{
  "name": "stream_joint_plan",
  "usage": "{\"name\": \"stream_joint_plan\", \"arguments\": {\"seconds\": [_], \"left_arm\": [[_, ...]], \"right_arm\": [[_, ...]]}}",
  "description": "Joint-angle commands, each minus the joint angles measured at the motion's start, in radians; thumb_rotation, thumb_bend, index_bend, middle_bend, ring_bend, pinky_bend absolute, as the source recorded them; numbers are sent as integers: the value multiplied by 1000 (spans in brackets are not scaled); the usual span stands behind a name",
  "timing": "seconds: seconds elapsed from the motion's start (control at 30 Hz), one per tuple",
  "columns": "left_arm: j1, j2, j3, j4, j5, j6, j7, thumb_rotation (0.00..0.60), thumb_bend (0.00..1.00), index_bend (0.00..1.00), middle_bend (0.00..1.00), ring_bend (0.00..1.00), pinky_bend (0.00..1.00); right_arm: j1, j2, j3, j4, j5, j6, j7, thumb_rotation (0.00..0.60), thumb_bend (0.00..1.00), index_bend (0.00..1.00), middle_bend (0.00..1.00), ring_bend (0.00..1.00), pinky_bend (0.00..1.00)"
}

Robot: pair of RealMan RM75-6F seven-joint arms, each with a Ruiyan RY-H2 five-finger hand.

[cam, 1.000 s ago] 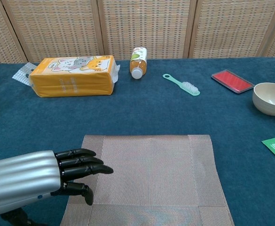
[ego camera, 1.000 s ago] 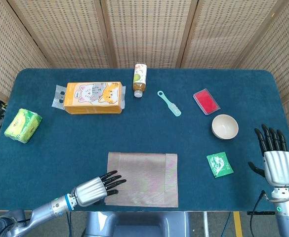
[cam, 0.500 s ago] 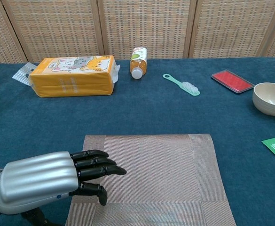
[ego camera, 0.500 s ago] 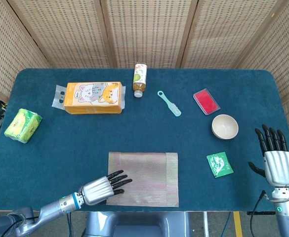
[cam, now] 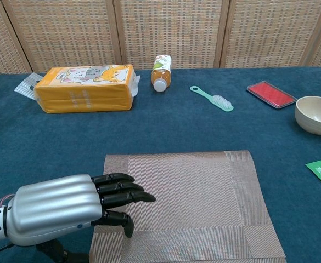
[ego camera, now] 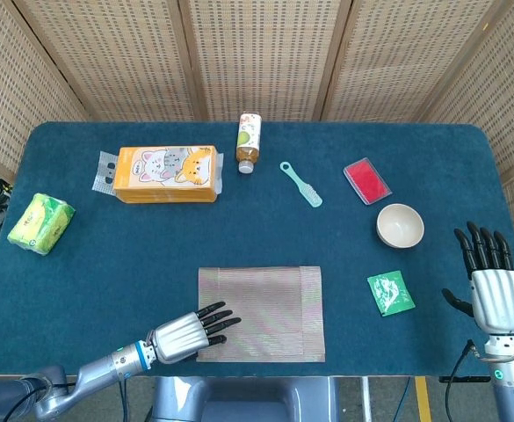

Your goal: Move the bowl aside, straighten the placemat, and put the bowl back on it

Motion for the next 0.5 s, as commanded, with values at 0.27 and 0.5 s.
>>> {"name": "stream_joint_plan", "arguments": {"seconds": [0.27,0.5], "left_arm": [[-13,4,2,-20,-19,-4,21,600,294,326,0,0,0],[-15,-9,11,-19,-34,-15,34,600,294,326,0,0,0]], "right_arm": [[-2,4,3,-5,-3,-1,0,600,0,0,0,0,0],[-6,7,4,-11,-11,5,3,600,0,0,0,0,0]]}}
